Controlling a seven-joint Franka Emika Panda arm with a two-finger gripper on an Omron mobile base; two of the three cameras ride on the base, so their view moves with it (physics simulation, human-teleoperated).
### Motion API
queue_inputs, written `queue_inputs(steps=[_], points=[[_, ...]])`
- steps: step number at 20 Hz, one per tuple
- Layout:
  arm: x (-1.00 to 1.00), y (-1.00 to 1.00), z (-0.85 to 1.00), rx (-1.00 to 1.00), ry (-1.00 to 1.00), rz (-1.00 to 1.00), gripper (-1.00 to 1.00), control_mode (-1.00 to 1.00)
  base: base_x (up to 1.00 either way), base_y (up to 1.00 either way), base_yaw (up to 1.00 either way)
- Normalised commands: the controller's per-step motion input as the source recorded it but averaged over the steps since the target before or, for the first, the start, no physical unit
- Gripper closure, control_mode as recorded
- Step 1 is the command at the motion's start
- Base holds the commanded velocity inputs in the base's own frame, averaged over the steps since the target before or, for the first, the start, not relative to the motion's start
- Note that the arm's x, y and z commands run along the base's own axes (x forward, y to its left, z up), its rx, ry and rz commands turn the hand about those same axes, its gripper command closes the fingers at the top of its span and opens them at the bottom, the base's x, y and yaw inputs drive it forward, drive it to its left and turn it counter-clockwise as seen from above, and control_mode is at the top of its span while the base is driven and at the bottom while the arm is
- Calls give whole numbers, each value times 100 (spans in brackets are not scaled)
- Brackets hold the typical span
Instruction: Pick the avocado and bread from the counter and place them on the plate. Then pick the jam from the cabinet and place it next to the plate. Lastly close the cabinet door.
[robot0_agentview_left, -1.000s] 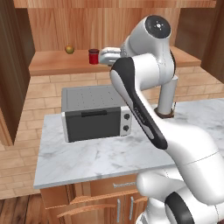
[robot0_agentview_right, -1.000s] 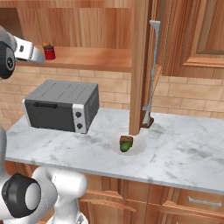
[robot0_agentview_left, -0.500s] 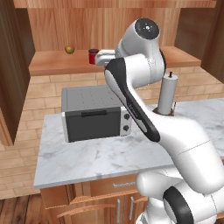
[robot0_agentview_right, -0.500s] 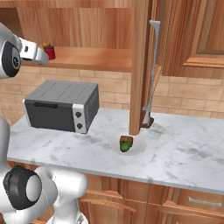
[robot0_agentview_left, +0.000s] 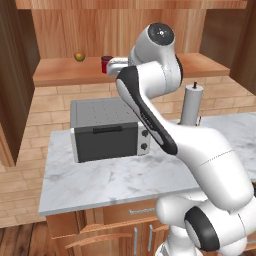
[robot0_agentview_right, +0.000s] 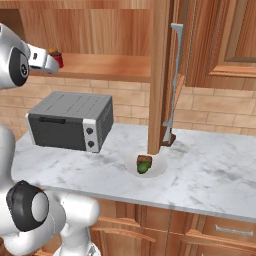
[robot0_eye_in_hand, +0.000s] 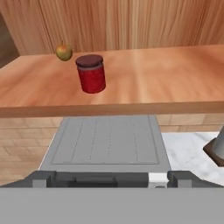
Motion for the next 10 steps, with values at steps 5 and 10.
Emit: queue_inputs(steps=[5,10], points=[[18,0,0,0,0,0,-100,-100,0,0,0],[19,1,0,0,0,0,-100,-100,0,0,0]])
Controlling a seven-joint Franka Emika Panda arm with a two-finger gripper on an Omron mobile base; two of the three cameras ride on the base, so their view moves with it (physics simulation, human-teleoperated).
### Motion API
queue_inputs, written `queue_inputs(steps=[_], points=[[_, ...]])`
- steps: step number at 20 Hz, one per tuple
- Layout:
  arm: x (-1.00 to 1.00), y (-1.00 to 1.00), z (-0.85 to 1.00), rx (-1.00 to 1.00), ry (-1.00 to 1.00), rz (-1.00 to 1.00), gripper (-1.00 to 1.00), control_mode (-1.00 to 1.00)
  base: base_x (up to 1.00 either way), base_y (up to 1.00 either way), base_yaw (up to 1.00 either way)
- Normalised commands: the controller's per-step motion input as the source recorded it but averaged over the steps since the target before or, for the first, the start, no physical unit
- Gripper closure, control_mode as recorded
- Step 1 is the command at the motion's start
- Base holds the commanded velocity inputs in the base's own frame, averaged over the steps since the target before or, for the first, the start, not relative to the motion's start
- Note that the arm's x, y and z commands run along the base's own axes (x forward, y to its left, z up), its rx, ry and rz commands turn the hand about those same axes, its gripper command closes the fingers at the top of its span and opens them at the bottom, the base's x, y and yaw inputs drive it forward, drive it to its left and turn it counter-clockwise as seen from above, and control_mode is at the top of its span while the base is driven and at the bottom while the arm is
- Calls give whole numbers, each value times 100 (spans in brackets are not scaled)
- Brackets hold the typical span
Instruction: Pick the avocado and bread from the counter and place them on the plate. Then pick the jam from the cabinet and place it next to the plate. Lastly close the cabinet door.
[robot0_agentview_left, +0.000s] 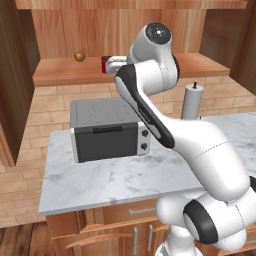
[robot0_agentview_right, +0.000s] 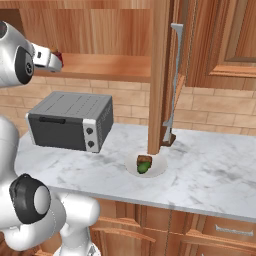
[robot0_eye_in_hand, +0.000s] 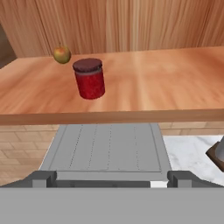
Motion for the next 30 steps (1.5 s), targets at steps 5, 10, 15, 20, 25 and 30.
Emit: queue_inputs(steps=[5,10,15,20,25,30], points=[[20,5,0,0,0,0,-100,-100,0,0,0],[20,12,-1,0,0,0,-100,-100,0,0,0],[24,14,-4,0,0,0,-100,-100,0,0,0],[28,8,-10,0,0,1,-100,-100,0,0,0],[25,5,-8,0,0,2,-100,-100,0,0,0],[24,2,-1,0,0,4,-100,-100,0,0,0]])
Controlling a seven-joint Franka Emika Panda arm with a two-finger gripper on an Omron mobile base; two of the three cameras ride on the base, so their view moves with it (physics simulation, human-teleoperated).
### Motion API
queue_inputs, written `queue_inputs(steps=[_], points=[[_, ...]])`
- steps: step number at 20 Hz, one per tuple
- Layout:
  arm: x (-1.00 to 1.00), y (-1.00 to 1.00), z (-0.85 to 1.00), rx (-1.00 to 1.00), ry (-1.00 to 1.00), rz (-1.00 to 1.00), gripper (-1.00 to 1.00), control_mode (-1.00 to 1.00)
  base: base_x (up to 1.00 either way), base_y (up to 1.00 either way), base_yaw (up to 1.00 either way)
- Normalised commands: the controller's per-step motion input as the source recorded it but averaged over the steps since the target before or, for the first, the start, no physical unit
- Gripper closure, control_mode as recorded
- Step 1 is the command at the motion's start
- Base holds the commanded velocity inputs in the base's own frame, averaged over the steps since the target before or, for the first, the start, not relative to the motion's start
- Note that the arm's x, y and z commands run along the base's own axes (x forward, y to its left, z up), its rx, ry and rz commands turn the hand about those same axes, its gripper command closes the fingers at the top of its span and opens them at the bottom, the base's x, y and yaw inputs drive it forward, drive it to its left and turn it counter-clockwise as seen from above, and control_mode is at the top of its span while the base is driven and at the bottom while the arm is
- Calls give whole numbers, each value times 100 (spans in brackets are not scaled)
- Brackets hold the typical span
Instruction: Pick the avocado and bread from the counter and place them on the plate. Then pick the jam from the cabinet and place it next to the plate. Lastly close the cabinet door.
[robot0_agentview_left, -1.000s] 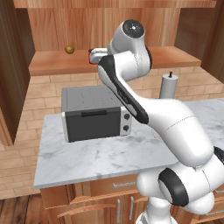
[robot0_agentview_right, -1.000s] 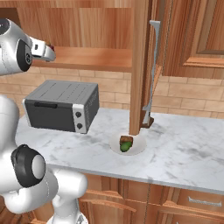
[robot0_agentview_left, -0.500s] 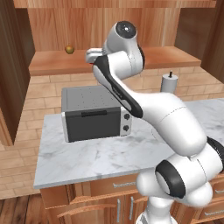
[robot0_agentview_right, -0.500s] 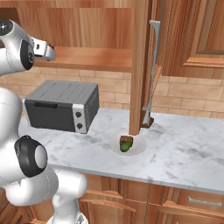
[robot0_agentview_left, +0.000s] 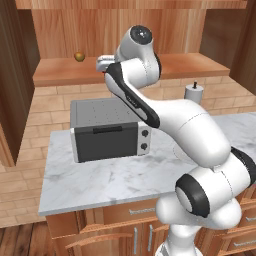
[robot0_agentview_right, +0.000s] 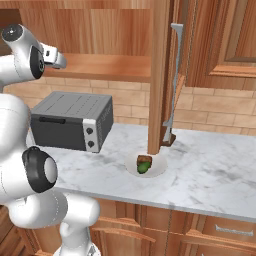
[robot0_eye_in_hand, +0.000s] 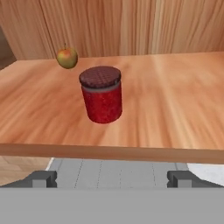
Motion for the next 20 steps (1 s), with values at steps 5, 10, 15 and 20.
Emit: queue_inputs(steps=[5,10,15,20], points=[[19,0,0,0,0,6,-100,-100,0,0,0],[9,0,0,0,0,6,-100,-100,0,0,0],[6,0,0,0,0,6,-100,-100,0,0,0],[2,0,0,0,0,5,-100,-100,0,0,0]])
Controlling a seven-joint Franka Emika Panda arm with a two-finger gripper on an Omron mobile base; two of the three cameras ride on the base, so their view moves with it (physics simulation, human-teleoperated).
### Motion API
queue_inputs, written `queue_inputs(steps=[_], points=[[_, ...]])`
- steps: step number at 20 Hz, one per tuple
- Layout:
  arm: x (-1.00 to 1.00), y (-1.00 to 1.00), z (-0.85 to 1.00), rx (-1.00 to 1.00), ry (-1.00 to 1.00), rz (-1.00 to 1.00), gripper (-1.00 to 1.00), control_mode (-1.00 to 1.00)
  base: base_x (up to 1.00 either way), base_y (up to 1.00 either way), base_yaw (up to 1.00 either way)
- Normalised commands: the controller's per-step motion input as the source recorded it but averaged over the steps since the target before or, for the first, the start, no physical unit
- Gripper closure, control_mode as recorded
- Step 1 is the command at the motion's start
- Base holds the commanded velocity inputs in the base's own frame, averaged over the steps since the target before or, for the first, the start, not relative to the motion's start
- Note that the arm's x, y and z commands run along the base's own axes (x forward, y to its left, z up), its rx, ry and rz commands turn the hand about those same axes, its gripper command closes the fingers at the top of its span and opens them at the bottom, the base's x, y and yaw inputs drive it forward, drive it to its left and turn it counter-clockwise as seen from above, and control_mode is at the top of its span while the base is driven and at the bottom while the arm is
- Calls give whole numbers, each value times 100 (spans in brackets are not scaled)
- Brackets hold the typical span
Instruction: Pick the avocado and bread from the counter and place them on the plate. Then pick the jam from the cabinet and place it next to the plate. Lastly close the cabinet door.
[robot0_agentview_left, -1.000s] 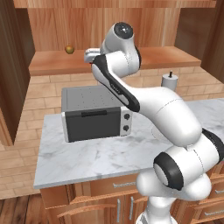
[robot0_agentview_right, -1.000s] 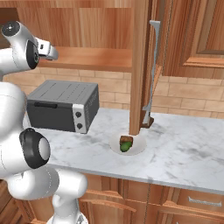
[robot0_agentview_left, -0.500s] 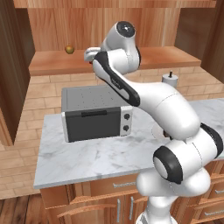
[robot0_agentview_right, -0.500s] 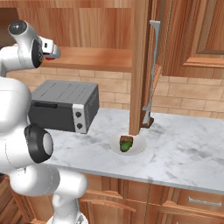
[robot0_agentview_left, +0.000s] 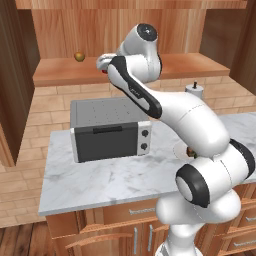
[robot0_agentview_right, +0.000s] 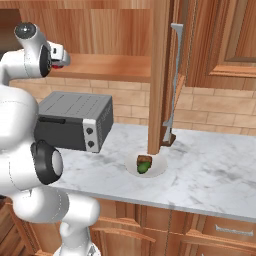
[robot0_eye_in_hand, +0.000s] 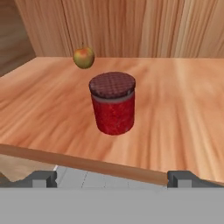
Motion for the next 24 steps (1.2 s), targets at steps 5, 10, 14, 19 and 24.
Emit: queue_inputs(steps=[5,10,14,19,24], points=[[8,0,0,0,0,5,-100,-100,0,0,0],[13,0,0,0,0,3,-100,-100,0,0,0],[12,0,0,0,0,1,-100,-100,0,0,0],[10,0,-1,0,0,0,-100,-100,0,0,0],[12,1,-1,0,0,1,-100,-100,0,0,0]])
